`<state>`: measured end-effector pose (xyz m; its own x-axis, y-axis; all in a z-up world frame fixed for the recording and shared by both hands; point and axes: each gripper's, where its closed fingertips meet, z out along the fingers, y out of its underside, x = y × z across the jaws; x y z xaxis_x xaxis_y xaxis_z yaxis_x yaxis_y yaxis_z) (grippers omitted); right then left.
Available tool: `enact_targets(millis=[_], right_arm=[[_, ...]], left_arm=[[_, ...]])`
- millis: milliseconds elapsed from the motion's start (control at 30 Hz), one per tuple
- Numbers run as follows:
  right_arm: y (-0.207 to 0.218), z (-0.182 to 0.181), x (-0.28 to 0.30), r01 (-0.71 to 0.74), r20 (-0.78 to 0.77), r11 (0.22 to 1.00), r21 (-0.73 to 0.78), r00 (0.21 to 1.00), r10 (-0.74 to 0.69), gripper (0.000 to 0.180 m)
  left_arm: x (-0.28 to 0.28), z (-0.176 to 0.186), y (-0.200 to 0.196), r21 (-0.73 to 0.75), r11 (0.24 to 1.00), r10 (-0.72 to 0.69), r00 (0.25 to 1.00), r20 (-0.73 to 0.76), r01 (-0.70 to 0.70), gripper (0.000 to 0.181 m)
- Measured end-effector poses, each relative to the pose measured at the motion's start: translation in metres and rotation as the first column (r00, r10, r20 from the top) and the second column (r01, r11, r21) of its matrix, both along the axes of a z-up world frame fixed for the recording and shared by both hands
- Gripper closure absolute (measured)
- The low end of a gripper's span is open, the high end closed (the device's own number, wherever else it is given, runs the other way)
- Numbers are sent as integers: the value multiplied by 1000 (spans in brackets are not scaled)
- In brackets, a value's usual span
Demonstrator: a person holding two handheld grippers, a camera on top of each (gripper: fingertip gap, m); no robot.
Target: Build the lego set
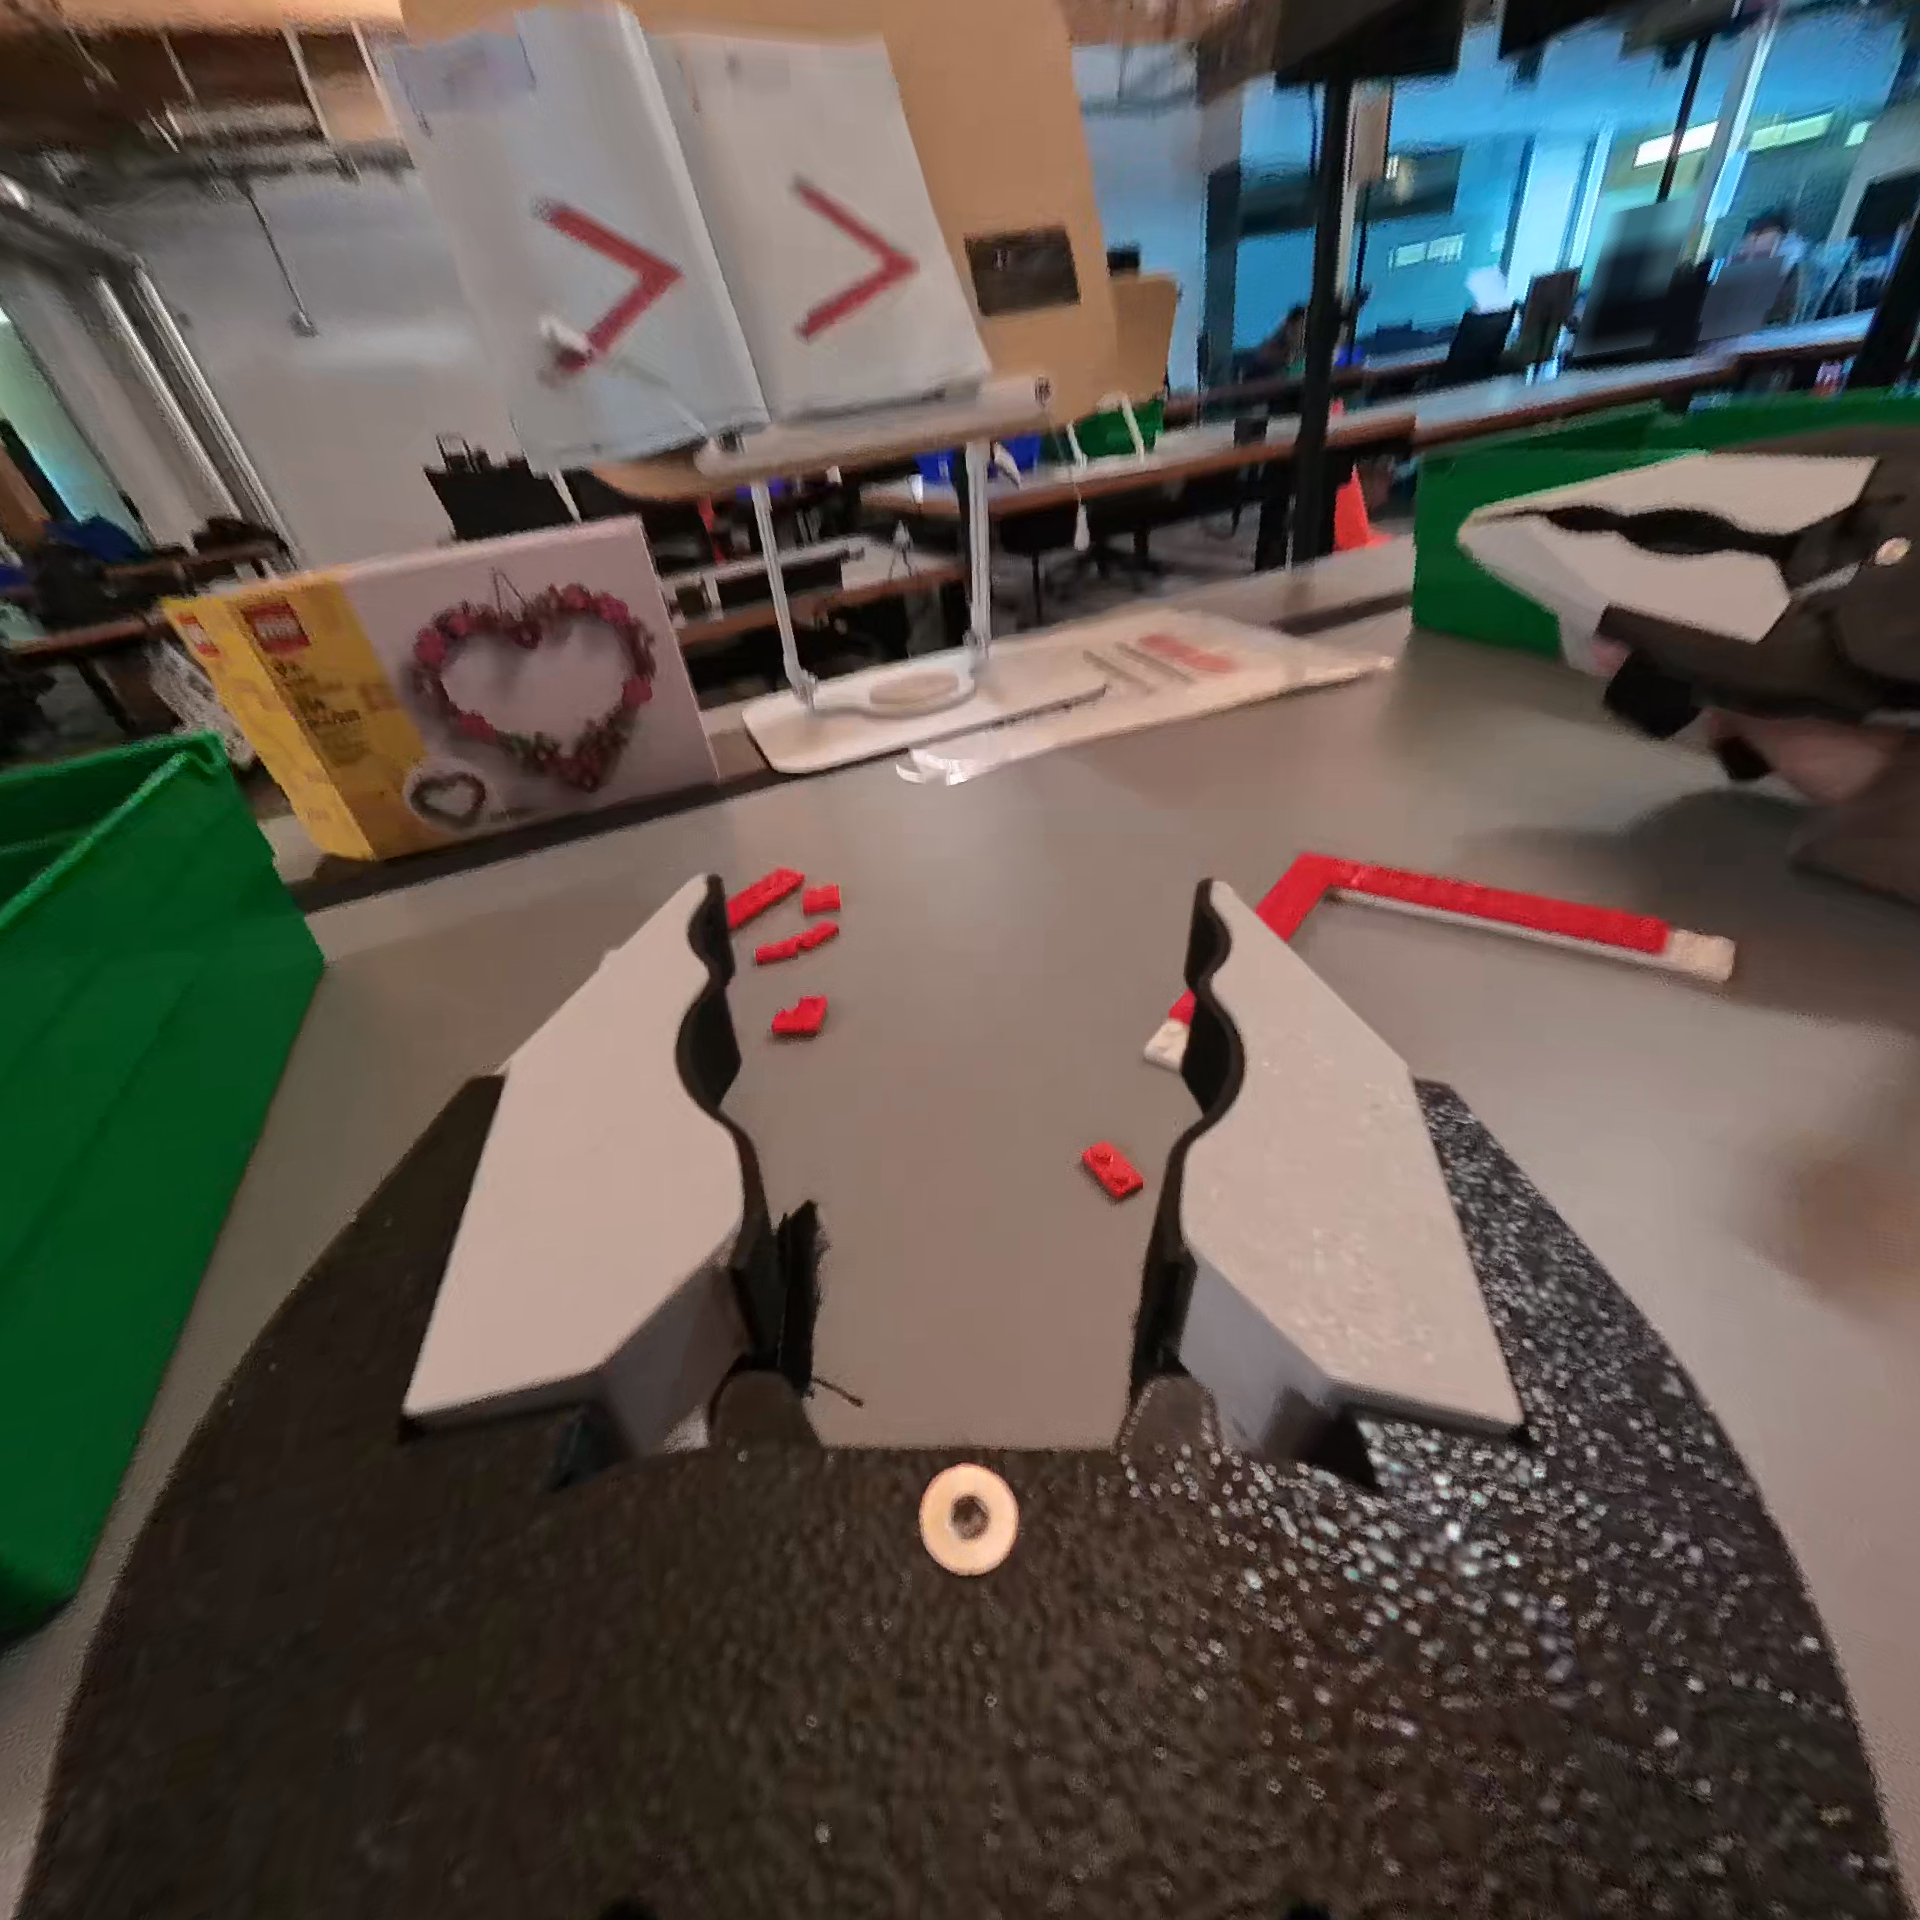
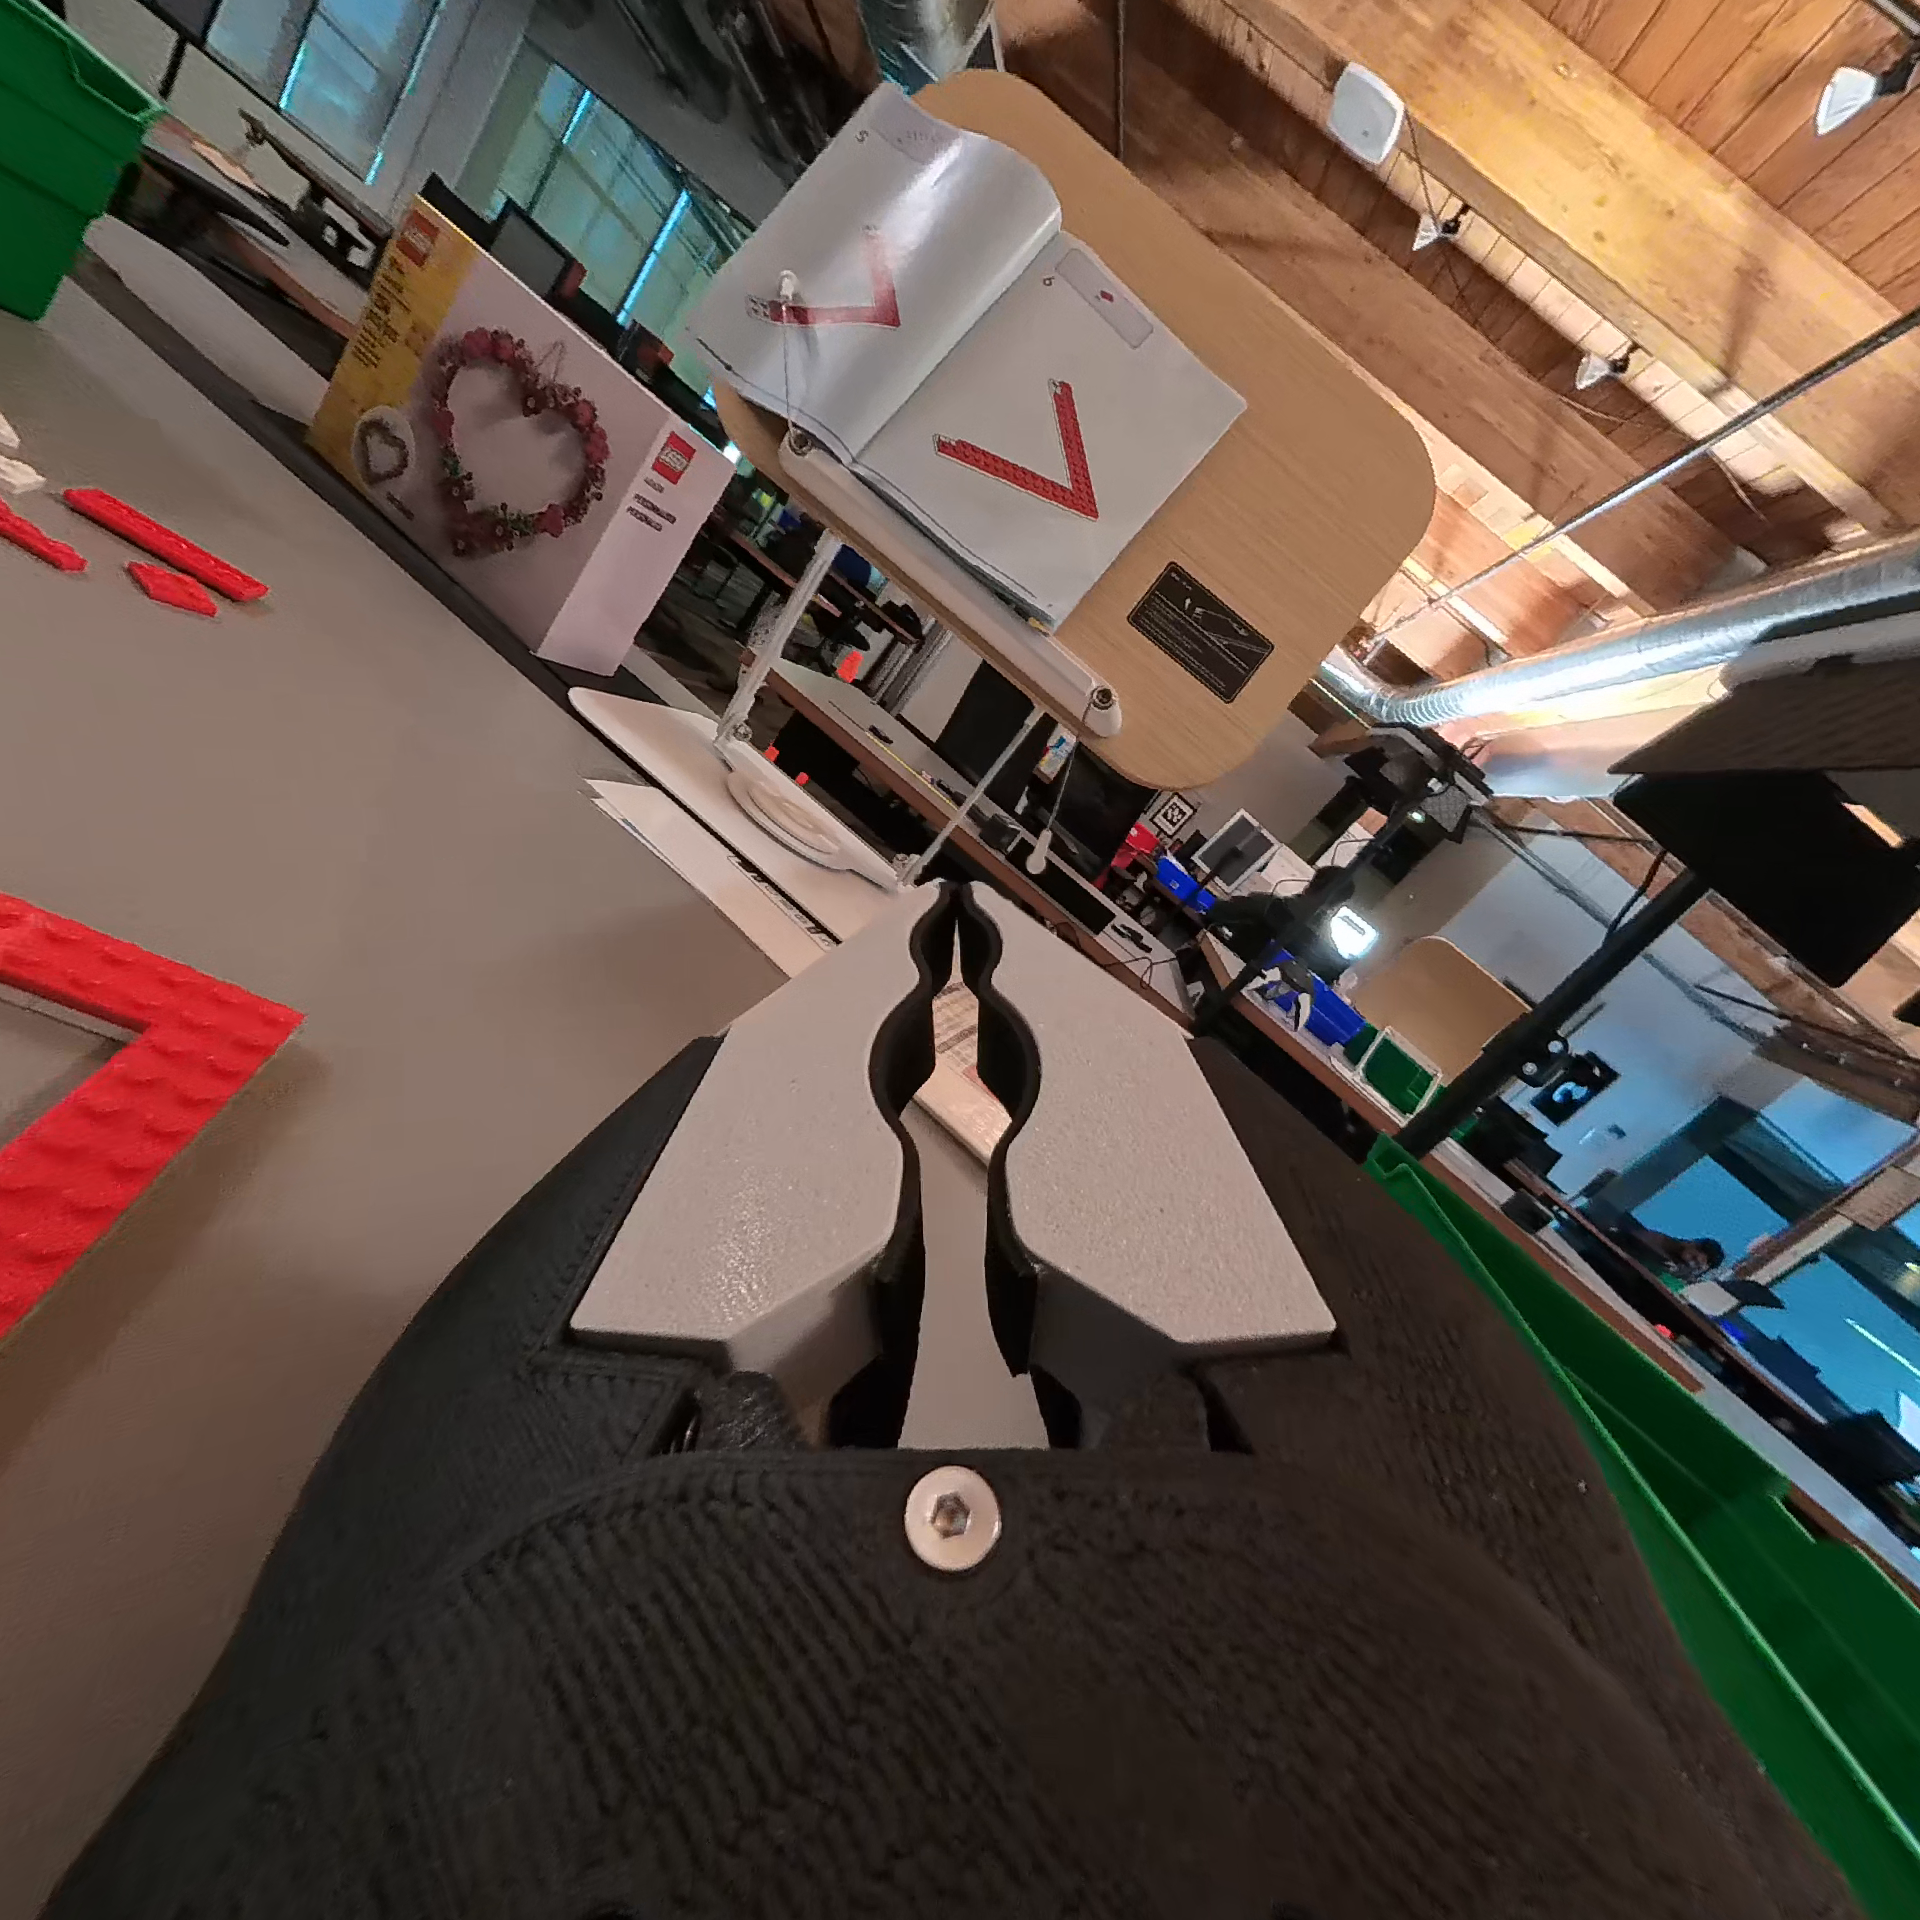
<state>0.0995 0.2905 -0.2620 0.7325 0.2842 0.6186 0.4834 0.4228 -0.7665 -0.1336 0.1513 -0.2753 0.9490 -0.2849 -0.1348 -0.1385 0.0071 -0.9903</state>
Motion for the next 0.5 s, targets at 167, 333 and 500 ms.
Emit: enact_targets(millis=[167,333,500], right_arm=[[11,2,8,1,-28,1000,-1,1000,-1,180],[15,3,10,-20,-28,1000,6,999,20,180],[13,2,3,-66,-10,998,6,998,66,180]], left_arm=[[-5,-18,10,-118,993,-1,1000,1,1,86],[-5,-13,15,-74,997,-9,1000,-14,8,90],[1,-15,15,-123,990,-59,996,59,66,93]])
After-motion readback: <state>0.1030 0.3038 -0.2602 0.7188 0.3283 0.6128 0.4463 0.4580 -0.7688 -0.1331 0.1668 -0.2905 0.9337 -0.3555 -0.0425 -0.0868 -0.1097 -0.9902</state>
